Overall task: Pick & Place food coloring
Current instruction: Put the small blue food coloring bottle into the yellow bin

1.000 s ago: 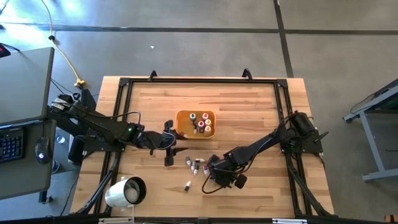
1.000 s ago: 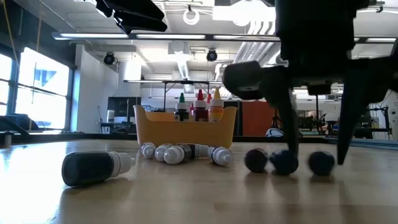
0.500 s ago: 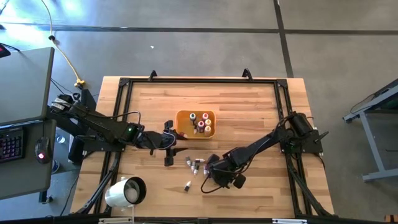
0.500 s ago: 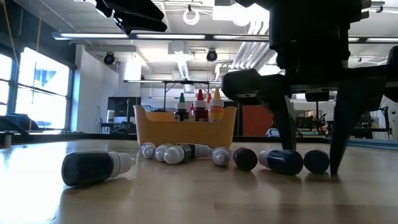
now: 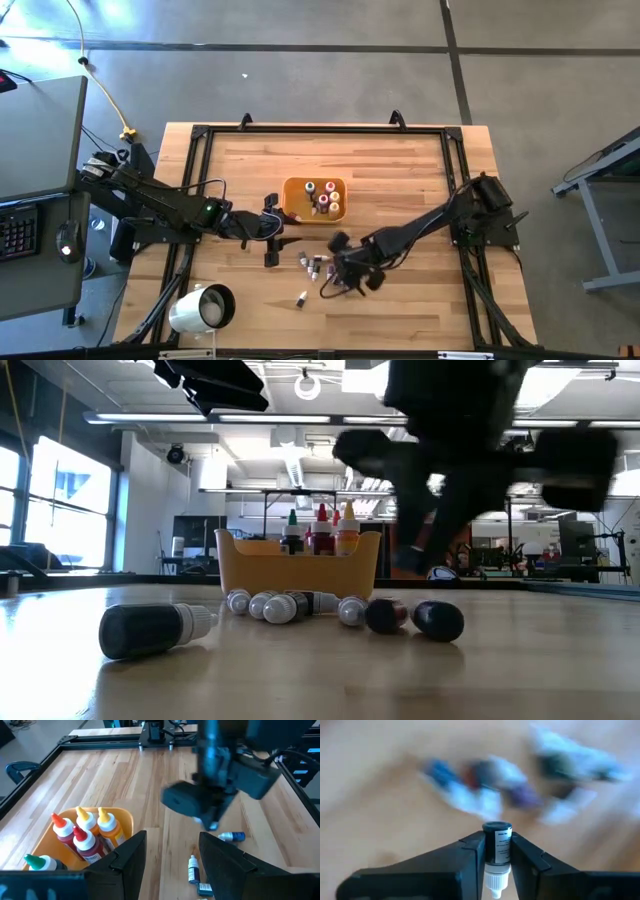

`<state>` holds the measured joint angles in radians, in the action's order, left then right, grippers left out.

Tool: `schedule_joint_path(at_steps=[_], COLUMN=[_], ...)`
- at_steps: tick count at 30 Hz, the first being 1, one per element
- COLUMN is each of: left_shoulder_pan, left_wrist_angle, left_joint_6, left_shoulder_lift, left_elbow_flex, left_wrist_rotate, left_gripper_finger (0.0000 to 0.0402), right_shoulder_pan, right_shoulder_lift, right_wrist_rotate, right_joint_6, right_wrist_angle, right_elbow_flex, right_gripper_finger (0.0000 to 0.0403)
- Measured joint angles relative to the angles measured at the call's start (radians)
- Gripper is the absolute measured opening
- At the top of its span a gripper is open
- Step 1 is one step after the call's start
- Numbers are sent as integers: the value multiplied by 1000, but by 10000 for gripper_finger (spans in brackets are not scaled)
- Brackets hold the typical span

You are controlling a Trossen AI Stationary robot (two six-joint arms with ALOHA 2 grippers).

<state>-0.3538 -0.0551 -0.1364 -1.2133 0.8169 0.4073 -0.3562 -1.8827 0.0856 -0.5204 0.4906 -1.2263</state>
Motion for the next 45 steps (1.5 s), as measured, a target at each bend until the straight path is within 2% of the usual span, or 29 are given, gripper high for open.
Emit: schedule_joint_path(at_steps=[3,6,9,12,15,19,24,27,29,32,36,38,41,45], left_shoulder_pan=[0,0,0,0,0,0,0,0,0,0,0,0,0,0], left_wrist_angle=[0,0,0,-3,-6,-7,-7,-7,-7,-8,-12,-18,-21,-23], left_joint_6=[0,0,0,0,0,0,0,0,0,0,0,-1,-11,-141], left_shoulder_lift=[0,0,0,0,0,0,0,0,0,0,0,0,0,0], left_elbow_flex=[0,0,0,0,0,0,0,0,0,-1,-1,-1,-1,-1], left_wrist_rotate=[0,0,0,0,0,0,0,0,0,0,0,0,0,-28], left_gripper_finger=[179,179,179,179,179,179,179,179,179,179,179,179,179,179], right_shoulder_pan=[39,107,187,244,279,298,281,225,172,98,22,-5,-27,-33], right_shoulder_lift=[19,21,3,-11,-26,-45,-42,-10,15,39,59,59,59,59], right_wrist_rotate=[171,296,267,225,192,204,235,312,325,243,-37,-134,-181,-150], right_joint_6=[-57,-90,-82,-88,-85,-106,-114,-139,-168,-173,-137,-120,-78,39], right_wrist_angle=[-63,-239,-396,-470,-497,-497,-510,-484,-416,-290,-156,-118,-93,-85], right_elbow_flex=[1,-1,-1,-1,-1,-1,-1,-2,-4,-4,-4,-3,-3,-3], right_gripper_finger=[74,77,77,79,89,119,155,162,161,158,160,160,160,161])
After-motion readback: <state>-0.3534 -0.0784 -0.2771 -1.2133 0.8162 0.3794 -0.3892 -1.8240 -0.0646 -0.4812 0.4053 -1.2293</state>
